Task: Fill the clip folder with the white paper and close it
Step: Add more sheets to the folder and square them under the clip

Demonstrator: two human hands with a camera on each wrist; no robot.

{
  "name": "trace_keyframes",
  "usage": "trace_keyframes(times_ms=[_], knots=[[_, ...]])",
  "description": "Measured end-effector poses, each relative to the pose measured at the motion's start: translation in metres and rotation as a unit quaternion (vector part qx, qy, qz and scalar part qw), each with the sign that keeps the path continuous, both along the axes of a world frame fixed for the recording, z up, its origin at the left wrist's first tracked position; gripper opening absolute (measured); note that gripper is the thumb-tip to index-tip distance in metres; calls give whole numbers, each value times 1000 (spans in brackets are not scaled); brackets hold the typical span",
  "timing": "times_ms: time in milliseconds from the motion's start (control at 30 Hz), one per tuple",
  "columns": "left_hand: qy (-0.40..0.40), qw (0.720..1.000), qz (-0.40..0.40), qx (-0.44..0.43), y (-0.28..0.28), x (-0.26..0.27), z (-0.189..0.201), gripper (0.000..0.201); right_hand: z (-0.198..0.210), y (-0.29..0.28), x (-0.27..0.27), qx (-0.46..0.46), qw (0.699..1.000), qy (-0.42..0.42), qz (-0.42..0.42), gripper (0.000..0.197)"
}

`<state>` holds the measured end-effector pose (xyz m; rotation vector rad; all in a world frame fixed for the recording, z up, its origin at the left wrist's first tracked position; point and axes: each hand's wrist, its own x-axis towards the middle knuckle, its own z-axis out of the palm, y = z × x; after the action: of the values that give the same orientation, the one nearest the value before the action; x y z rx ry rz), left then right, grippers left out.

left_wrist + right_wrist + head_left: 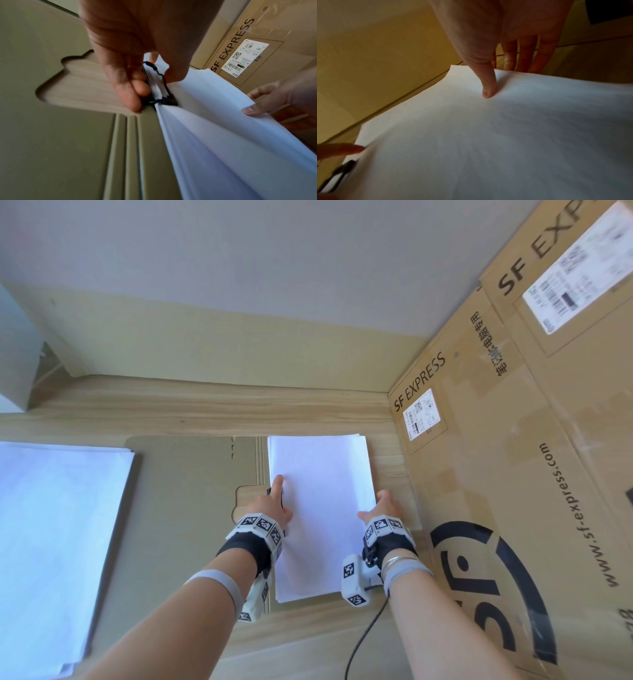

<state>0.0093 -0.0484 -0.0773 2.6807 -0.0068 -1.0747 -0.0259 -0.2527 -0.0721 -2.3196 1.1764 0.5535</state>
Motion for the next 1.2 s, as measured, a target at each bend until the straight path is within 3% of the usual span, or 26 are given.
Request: trace_keyframes(times_ms=[67, 167, 300, 400, 567, 767, 900, 1000, 1200], knots=[[4, 1000, 3, -3, 1, -1, 3, 73, -3, 1, 1, -10, 1000, -17, 5, 56], [-4, 1000, 13, -4, 2, -2, 5, 83, -1, -3, 3, -20, 999, 26, 37, 44], [2, 1000, 25, -8, 5, -1, 1, 79, 8, -8, 4, -45, 987, 113, 102, 36], [-5, 1000, 28, -4, 4, -2, 1, 78, 5, -9, 4, -58, 987, 106, 109, 31], [5, 999, 37, -6, 5, -2, 1, 79, -2, 3, 6, -32, 997, -14, 76, 64], [21, 999, 24, -11, 7, -1, 1, 79, 0, 2, 8, -1, 994, 36, 101, 69], [28, 999, 33, -20, 8, 0, 1, 80, 0, 2, 2, 0, 996, 26, 85, 78], [24, 999, 36, -26, 9, 0, -1, 79, 0, 15, 0, -57, 997, -19, 56, 86], [58, 985, 54, -150, 30, 0, 6, 69, -1, 47, 3, -100, 988, -72, 92, 38]])
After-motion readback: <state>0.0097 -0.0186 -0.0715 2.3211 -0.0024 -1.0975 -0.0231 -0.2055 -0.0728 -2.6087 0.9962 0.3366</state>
